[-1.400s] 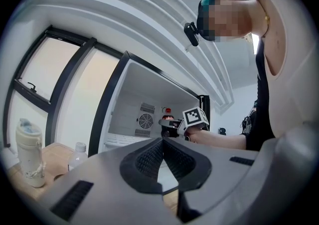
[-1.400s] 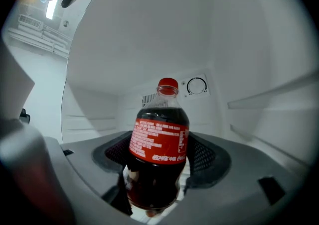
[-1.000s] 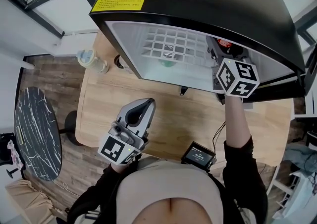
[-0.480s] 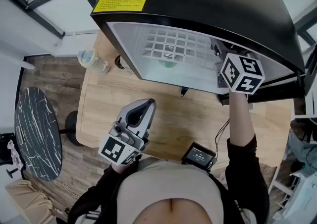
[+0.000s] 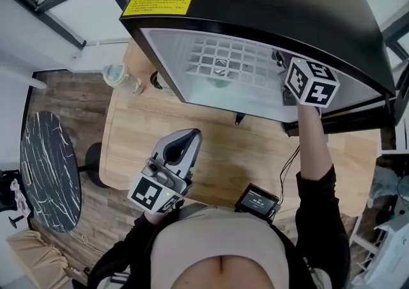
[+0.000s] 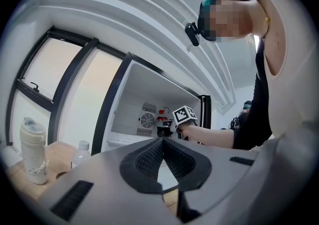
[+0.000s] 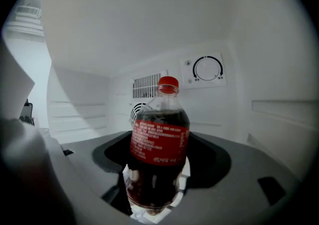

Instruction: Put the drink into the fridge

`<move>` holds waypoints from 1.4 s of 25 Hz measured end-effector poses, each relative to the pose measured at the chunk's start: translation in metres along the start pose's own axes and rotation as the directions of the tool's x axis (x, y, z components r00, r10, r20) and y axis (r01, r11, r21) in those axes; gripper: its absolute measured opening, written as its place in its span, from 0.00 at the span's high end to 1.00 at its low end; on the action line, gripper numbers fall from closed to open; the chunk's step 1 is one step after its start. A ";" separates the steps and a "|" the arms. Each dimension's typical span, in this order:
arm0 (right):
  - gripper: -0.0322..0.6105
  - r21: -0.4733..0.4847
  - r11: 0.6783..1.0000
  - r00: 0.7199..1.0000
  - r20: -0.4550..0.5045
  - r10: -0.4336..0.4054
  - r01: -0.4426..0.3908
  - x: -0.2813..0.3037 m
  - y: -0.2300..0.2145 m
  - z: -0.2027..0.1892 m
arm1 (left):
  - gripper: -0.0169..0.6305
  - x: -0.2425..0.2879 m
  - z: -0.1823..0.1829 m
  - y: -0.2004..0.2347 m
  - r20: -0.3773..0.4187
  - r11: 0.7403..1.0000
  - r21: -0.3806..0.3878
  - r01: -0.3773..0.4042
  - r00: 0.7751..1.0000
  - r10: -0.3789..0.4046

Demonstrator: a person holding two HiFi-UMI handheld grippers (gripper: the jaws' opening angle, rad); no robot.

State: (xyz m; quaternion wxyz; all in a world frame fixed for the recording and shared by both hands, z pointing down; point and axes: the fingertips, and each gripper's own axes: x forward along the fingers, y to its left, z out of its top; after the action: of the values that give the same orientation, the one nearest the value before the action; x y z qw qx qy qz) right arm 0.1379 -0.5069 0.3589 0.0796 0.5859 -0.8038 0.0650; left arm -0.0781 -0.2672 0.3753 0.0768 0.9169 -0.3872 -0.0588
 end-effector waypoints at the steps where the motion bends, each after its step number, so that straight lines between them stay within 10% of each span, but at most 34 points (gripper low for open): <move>1: 0.42 0.010 1.000 1.000 -0.004 0.006 -0.006 0.002 0.000 -0.001 | 0.97 0.001 -0.001 0.000 -0.001 1.000 -0.002 0.001 1.000 -0.001; 35: 0.42 0.012 1.000 0.999 -0.040 -0.010 0.010 -0.017 0.000 -0.012 | 0.97 -0.003 -0.005 -0.014 0.003 0.999 -0.035 0.018 1.000 -0.018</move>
State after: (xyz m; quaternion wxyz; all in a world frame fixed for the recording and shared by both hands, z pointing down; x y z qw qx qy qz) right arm 0.1439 -0.4884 0.3668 0.0925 0.5890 -0.7987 0.0814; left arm -0.0694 -0.2547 0.3780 0.0920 0.9187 -0.3781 -0.0673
